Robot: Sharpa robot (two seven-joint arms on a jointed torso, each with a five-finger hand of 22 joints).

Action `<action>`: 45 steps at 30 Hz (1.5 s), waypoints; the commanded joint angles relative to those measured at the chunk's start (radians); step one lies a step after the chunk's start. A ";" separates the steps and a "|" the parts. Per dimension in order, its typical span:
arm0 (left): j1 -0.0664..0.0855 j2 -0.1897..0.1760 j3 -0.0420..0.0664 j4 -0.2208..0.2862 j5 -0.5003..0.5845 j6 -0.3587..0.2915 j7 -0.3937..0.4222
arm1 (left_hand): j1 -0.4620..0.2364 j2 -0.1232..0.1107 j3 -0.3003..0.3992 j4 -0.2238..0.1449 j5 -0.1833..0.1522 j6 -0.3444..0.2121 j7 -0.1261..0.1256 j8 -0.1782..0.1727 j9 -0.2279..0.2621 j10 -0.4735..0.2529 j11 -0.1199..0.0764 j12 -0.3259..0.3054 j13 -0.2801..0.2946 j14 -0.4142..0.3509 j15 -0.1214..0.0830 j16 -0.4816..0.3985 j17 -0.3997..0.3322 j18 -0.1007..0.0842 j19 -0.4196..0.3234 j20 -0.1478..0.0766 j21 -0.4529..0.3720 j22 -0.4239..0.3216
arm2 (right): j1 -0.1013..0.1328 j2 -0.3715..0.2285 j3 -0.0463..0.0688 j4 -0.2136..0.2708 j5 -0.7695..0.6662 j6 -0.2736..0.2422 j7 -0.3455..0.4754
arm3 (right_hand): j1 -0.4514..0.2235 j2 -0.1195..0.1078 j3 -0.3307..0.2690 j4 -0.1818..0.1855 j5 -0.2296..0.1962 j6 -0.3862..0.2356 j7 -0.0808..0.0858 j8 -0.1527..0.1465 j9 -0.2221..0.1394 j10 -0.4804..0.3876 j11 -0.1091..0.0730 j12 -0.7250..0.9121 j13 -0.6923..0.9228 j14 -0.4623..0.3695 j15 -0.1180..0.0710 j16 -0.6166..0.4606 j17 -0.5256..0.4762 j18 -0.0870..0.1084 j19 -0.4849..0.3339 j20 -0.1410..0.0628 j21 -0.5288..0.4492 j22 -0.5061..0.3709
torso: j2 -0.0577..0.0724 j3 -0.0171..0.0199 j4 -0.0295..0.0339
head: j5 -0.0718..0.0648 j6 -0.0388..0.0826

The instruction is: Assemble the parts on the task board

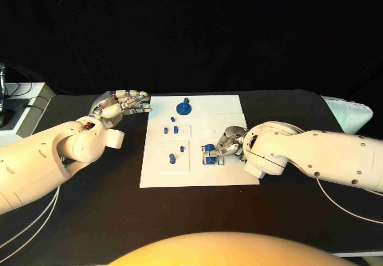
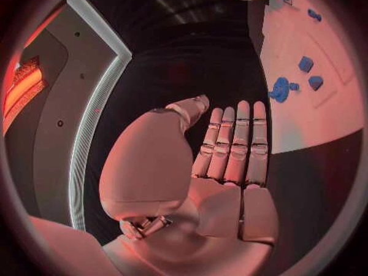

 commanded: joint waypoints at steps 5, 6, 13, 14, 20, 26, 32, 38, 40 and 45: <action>0.000 0.001 0.001 0.001 -0.002 0.018 0.004 | -0.002 0.004 -0.007 0.002 0.001 0.001 0.003 -0.006 -0.001 -0.006 0.001 -0.005 0.000 0.004 0.004 -0.003 0.001 0.010 0.005 -0.001 -0.004 -0.001 | -0.005 -0.002 -0.002 0.006 -0.027 0.004 0.003 | -0.006 -0.003 0.000 -0.001 -0.007 0.001 0.002 0.004 0.002 0.105 -0.004 0.002 0.263 0.093 -0.002 0.000 0.202 -0.018 0.077 -0.007 0.002 0.227 | 0.001 0.0001 0.0003 | 0.001 0.001; 0.000 0.002 0.001 0.001 -0.002 0.018 0.004 | -0.002 0.004 -0.007 0.002 0.001 0.001 0.003 -0.006 -0.001 -0.006 0.001 -0.005 0.000 0.004 0.004 -0.003 0.001 0.010 0.005 -0.001 -0.004 -0.001 | -0.005 -0.002 -0.002 0.005 -0.028 0.003 0.003 | -0.005 -0.002 0.001 -0.001 -0.006 0.002 0.001 0.004 0.002 0.105 -0.004 0.002 0.263 0.093 -0.002 -0.001 0.201 -0.018 0.077 -0.007 0.001 0.226 | 0.000 0.0001 0.0002 | 0.002 0.001; 0.000 0.002 0.001 0.001 -0.002 0.018 0.004 | -0.002 0.004 -0.007 0.002 0.001 0.001 0.003 -0.006 -0.001 -0.006 0.001 -0.005 0.000 0.004 0.004 -0.003 0.001 0.010 0.005 -0.001 -0.004 -0.001 | -0.005 -0.001 -0.002 -0.001 -0.036 -0.010 0.007 | -0.025 -0.007 -0.022 0.001 -0.058 -0.003 0.003 0.004 0.005 0.103 -0.003 -0.002 0.260 0.092 -0.001 -0.002 0.196 -0.016 0.075 -0.007 -0.007 0.225 | 0.001 -0.0002 0.0002 | 0.002 0.001; 0.000 0.002 0.001 0.001 -0.002 0.018 0.004 | -0.002 0.004 -0.007 0.002 0.001 0.001 0.003 -0.006 -0.001 -0.006 0.001 -0.005 0.000 0.004 0.004 -0.003 0.001 0.010 0.005 -0.001 -0.004 -0.001 | -0.005 0.000 -0.002 -0.002 -0.037 -0.010 0.008 | -0.028 -0.008 -0.035 0.002 -0.075 -0.004 0.003 0.004 0.006 0.101 -0.002 -0.006 0.258 0.092 -0.001 -0.002 0.198 -0.016 0.075 -0.007 -0.007 0.225 | 0.001 -0.0002 0.0002 | 0.002 0.001; 0.000 0.002 0.001 0.001 -0.002 0.018 0.003 | -0.002 0.005 -0.008 0.002 0.001 0.001 0.004 -0.007 -0.002 -0.007 0.002 -0.005 0.000 0.004 0.005 -0.006 0.002 0.010 0.005 0.000 -0.006 -0.002 | -0.005 0.000 -0.002 -0.002 -0.041 0.006 0.014 | -0.029 -0.009 -0.096 0.003 -0.100 -0.012 0.006 0.002 0.010 0.096 0.000 -0.015 0.252 0.090 0.001 -0.006 0.187 -0.016 0.074 -0.005 -0.012 0.223 | 0.001 -0.0003 0.0003 | 0.003 -0.002; 0.000 0.001 0.001 0.001 -0.002 0.018 0.002 | -0.002 0.005 -0.008 0.002 0.001 0.001 0.004 -0.007 -0.002 -0.007 0.002 -0.005 0.000 0.004 0.005 -0.006 0.002 0.010 0.005 0.000 -0.006 -0.002 | -0.005 -0.002 -0.002 0.002 -0.045 0.012 0.016 | -0.030 0.006 -0.151 0.003 -0.075 -0.016 0.007 0.003 0.013 0.093 0.001 -0.021 0.249 0.088 0.002 -0.008 0.182 -0.015 0.073 -0.004 -0.015 0.223 | 0.000 -0.0003 0.0003 | 0.004 -0.002; 0.000 0.001 0.001 0.002 -0.005 0.022 -0.001 | -0.002 0.005 -0.008 0.002 0.001 0.001 0.004 -0.007 -0.002 -0.007 0.002 -0.005 0.000 0.004 0.005 -0.007 0.002 0.010 0.005 0.000 -0.007 -0.002 | -0.005 -0.003 -0.002 0.001 -0.050 0.009 0.015 | -0.038 0.016 -0.181 0.003 -0.059 -0.017 0.007 0.004 0.016 0.092 0.001 -0.023 0.248 0.089 0.002 -0.007 0.186 -0.015 0.073 -0.004 -0.013 0.223 | 0.000 -0.0008 0.0010 | 0.004 -0.003; 0.000 0.000 0.001 0.001 -0.006 0.022 -0.001 | -0.001 0.006 -0.008 0.002 0.002 0.002 0.004 -0.007 -0.002 -0.008 0.002 -0.005 0.000 0.004 0.005 -0.008 0.003 0.010 0.006 0.000 -0.007 -0.003 | -0.005 -0.004 -0.002 0.000 -0.054 0.002 0.016 | -0.041 0.019 -0.192 0.003 -0.060 -0.017 0.007 0.005 0.017 0.091 0.001 -0.024 0.247 0.089 0.002 -0.006 0.187 -0.015 0.073 -0.003 -0.014 0.223 | 0.001 -0.0003 0.0003 | 0.004 -0.002; 0.000 0.000 0.001 0.001 -0.006 0.022 -0.001 | -0.001 0.006 -0.008 0.002 0.002 0.002 0.004 -0.007 -0.002 -0.008 0.002 -0.005 0.000 0.004 0.005 -0.008 0.003 0.010 0.006 0.000 -0.007 -0.003 | -0.005 -0.006 -0.002 0.000 -0.061 -0.002 0.018 | -0.042 0.020 -0.196 0.003 -0.061 -0.017 0.007 0.005 0.017 0.091 0.001 -0.025 0.247 0.089 0.002 -0.006 0.189 -0.015 0.073 -0.003 -0.014 0.223 | 0.001 -0.0002 -0.0001 | 0.005 -0.002; 0.000 0.000 0.001 0.001 -0.006 0.023 -0.002 | -0.001 0.006 -0.008 0.002 0.002 0.002 0.004 -0.007 -0.002 -0.008 0.002 -0.005 0.000 0.004 0.005 -0.008 0.003 0.010 0.006 0.000 -0.007 -0.003 | -0.006 -0.014 -0.002 0.005 -0.097 -0.027 0.039 | -0.032 0.035 -0.202 0.001 -0.057 -0.012 0.005 0.009 0.020 0.092 0.000 -0.022 0.249 0.090 0.001 -0.005 0.191 -0.016 0.075 -0.004 -0.009 0.224 | 0.000 -0.0002 0.0008 | 0.003 -0.003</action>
